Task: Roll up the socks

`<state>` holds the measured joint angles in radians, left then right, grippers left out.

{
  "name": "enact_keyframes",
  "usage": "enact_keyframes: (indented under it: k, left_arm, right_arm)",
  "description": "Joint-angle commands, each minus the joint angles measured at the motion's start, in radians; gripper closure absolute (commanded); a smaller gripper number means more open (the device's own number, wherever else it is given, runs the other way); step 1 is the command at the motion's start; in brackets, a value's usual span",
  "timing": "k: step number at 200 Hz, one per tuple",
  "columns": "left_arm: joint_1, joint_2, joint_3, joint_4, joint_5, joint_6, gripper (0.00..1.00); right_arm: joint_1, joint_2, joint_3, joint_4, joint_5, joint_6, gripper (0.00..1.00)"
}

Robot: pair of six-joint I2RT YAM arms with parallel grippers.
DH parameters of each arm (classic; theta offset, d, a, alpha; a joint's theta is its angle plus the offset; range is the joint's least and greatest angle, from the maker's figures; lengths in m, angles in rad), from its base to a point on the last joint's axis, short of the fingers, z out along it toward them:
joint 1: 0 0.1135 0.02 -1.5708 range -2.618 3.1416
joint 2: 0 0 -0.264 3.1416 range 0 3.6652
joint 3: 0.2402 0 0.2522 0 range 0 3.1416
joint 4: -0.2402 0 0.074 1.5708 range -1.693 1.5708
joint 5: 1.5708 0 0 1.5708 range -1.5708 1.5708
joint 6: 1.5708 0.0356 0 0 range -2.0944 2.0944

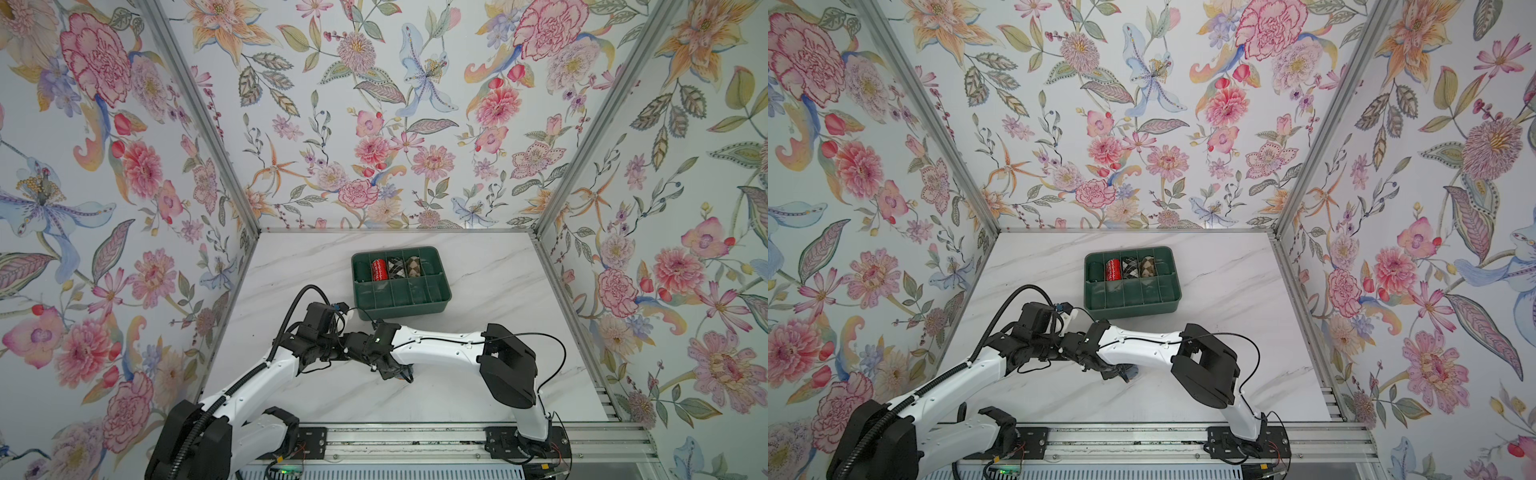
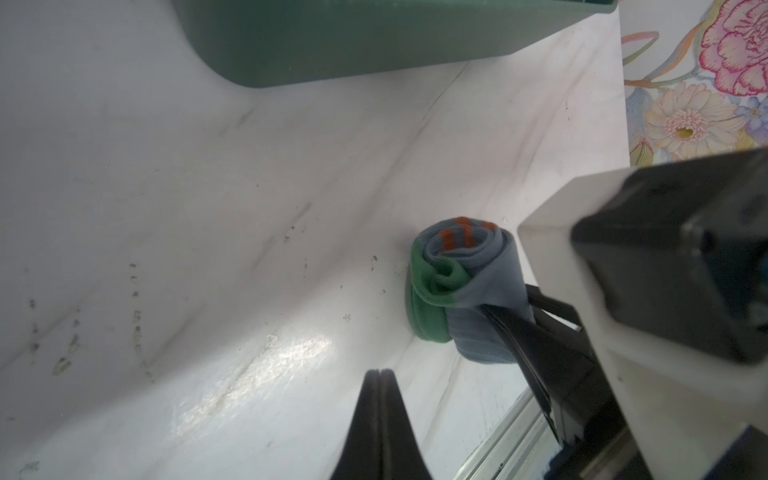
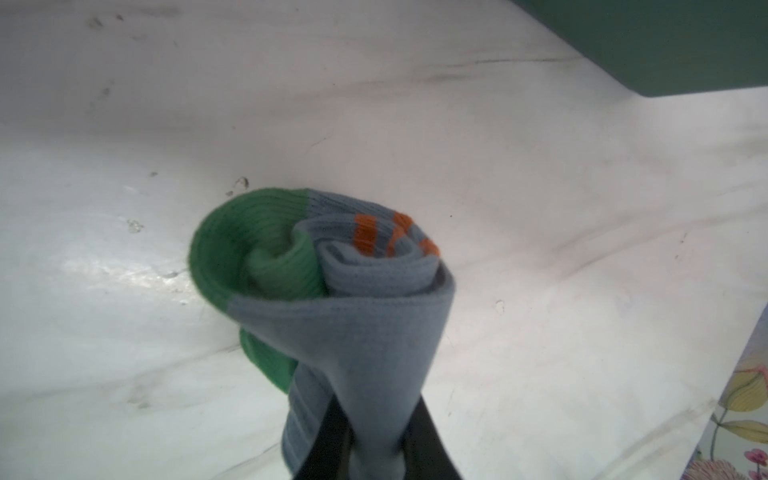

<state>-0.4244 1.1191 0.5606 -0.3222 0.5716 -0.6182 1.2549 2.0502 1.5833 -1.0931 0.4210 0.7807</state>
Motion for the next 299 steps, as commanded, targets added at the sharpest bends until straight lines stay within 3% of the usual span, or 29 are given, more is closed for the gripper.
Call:
enact_keyframes:
  k: [1,43,166,175,206,299]
  left_arm:
    - [0.011,-0.008,-0.008,-0.027,0.019,0.000,1.00]
    - [0.015,0.002,-0.007,-0.025,0.022,0.008,1.00]
    - [0.026,0.033,-0.015,-0.011,0.037,0.025,1.00]
    - [0.028,0.034,-0.013,-0.012,0.037,0.026,1.00]
    - [0.028,0.042,-0.010,-0.010,0.037,0.027,1.00]
    - [0.045,0.074,0.018,-0.017,0.037,0.044,1.00]
  right_arm:
    - [0.016,0.018,0.033,-0.040,0.030,0.009,0.77]
    - [0.028,0.031,0.048,-0.044,0.032,0.013,0.70]
    - [0.068,0.040,0.064,-0.069,0.065,0.042,0.66]
    - [0.068,0.038,0.063,-0.068,0.068,0.039,0.70]
    - [0.070,0.054,0.066,-0.068,0.058,0.022,1.00]
    - [0.113,0.111,0.004,-0.068,0.067,0.001,1.00]
